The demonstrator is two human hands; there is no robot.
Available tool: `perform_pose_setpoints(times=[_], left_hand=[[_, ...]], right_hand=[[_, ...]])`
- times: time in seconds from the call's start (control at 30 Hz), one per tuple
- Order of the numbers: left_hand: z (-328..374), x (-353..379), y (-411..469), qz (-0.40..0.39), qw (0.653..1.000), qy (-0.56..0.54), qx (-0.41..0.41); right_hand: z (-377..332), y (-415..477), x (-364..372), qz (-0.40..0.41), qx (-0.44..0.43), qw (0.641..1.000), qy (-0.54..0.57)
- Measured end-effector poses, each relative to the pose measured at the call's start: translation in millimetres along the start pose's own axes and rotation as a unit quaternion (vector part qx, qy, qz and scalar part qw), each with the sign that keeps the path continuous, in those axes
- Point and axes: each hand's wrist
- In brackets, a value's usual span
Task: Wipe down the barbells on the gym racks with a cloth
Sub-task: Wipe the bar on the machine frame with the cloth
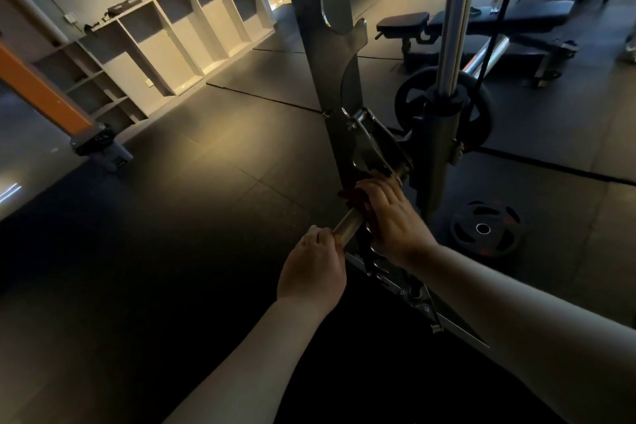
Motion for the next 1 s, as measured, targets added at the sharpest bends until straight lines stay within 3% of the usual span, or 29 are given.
perform_pose_setpoints(times=[0.1,0.23,0.43,0.67,0.83,1.0], left_hand=[[1,0,1,-0.005,1.000,0.005,-0.001],[2,-1,2,-0.011,1.000,0.002,-0.001],[0,-2,0,0.000,1.000,-0.010,0.006],[-3,2,1,-0.001,1.000,-0.007,0.018],[-3,5,0,0.011,1.000,0.000,0.021],[-7,5,-2,0.004,0.999,-0.011,0.030]], right_hand=[[-26,-15,22,0.042,0.020,0.998,0.042],[-14,-16,13,-0.018,-0.078,0.997,0.009],[-8,4,2,0.027,0.029,0.998,0.048],[-9,-17,11,0.010,-0.079,0.996,0.038],[-5,-7,7,0.058,0.045,0.994,0.082],[-34,-36,34,0.043,-0.011,0.995,0.088]])
Point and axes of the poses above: each hand's wrist, its own y-axis towards the middle knuckle, its own x-axis out of the palm, z = x × y, and after that the axes turned 14 degrees about -x, right-handed
